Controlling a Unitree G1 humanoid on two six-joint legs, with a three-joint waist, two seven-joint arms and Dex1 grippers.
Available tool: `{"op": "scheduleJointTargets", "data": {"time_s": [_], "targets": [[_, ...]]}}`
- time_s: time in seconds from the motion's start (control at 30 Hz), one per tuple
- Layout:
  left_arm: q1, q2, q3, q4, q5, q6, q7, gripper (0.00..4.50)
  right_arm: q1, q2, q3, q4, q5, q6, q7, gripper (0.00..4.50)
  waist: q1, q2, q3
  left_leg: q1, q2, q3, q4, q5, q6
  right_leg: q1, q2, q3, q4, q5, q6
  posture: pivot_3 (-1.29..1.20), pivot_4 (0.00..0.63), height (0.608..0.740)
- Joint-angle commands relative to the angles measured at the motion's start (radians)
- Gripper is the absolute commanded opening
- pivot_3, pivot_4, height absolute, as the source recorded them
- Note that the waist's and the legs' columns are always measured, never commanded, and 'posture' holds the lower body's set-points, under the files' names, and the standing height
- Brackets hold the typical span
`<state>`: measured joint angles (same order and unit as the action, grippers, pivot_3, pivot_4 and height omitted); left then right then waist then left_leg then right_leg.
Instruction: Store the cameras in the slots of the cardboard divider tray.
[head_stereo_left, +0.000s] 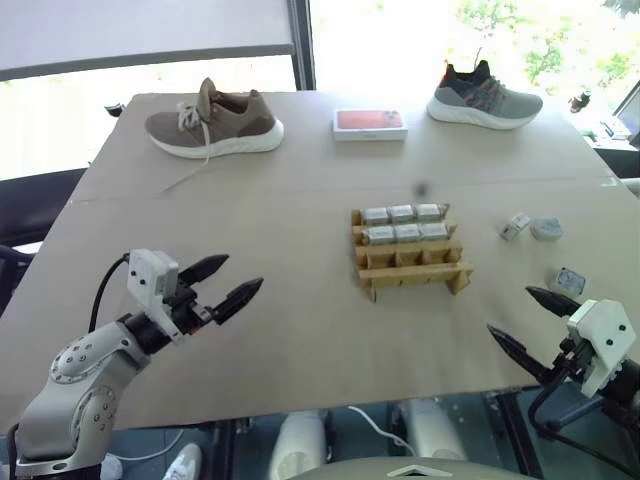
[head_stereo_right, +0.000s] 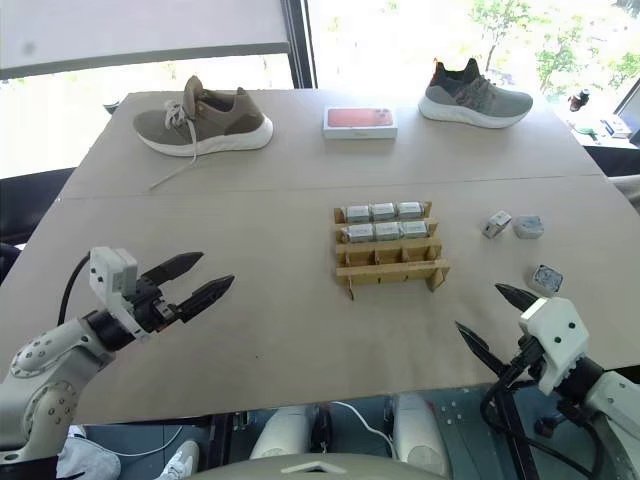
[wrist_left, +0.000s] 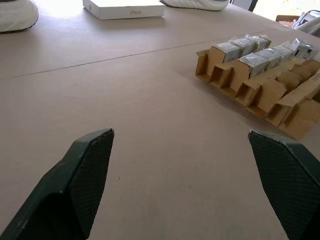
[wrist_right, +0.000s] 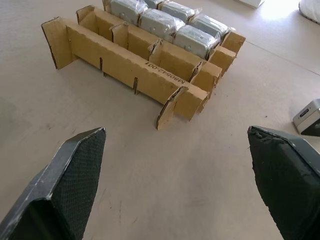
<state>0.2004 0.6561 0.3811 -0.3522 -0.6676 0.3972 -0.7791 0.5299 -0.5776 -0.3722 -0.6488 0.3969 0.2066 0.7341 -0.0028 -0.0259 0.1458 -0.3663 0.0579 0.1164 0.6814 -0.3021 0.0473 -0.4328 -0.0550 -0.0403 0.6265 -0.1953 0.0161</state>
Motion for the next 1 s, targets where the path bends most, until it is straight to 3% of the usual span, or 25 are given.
{"op": "scheduleJointTargets", "data": {"time_s": [0.03,0.13,0.27,0.37,0.67,1.0], "targets": [[-0.066,0.005,-0.003,-0.008,0.008,-0.052,-0.029,4.45,-0.027,0.048,-0.012,-0.021,-0.071,0.033,-0.132,4.50,0.002,0.000,0.000,0.000,0.000,0.000,0.000,0.000,0.000,0.000,0.000,0.000,0.000,0.000,0.000,0.00,0.150,0.740],[-0.188,-0.012,-0.039,0.007,-0.053,-0.021,-0.050,4.45,-0.108,0.112,0.014,-0.071,-0.299,0.196,-0.414,4.50,0.019,-0.002,0.000,-0.002,0.000,-0.001,0.000,0.000,0.000,0.000,0.000,-0.002,-0.001,-0.001,0.000,0.00,0.150,0.740],[-0.291,0.054,-0.092,-0.005,-0.148,0.028,-0.260,4.45,-0.221,0.227,-0.002,-0.118,-0.295,0.519,-0.570,4.50,0.017,0.002,-0.003,-0.003,-0.001,0.000,0.003,0.002,-0.003,-0.001,-0.002,0.000,0.000,0.000,0.000,0.00,0.150,0.740],[-0.375,0.116,-0.173,0.003,-0.125,0.006,-0.419,4.45,-0.323,0.306,-0.029,-0.111,-0.302,0.684,-0.669,4.50,0.011,0.005,-0.002,-0.003,-0.001,0.000,0.002,0.002,-0.003,-0.002,0.000,0.000,0.000,0.000,-0.001,0.00,0.150,0.740],[-0.540,0.162,-0.265,0.030,-0.114,0.003,-0.601,4.45,-0.597,0.434,-0.172,0.001,-0.261,0.947,-0.781,4.50,0.007,0.007,-0.002,-0.012,-0.003,-0.002,0.002,0.003,-0.004,-0.008,0.004,0.000,0.000,0.001,-0.001,0.00,0.150,0.740],[-0.571,0.161,-0.256,0.016,-0.120,0.013,-0.596,4.45,-0.683,0.448,-0.239,0.084,-0.269,1.005,-0.822,4.50,-0.010,0.007,-0.002,-0.014,-0.004,-0.002,0.003,0.003,-0.003,-0.010,0.004,0.000,0.000,0.001,0.001,0.00,0.150,0.740]]}}
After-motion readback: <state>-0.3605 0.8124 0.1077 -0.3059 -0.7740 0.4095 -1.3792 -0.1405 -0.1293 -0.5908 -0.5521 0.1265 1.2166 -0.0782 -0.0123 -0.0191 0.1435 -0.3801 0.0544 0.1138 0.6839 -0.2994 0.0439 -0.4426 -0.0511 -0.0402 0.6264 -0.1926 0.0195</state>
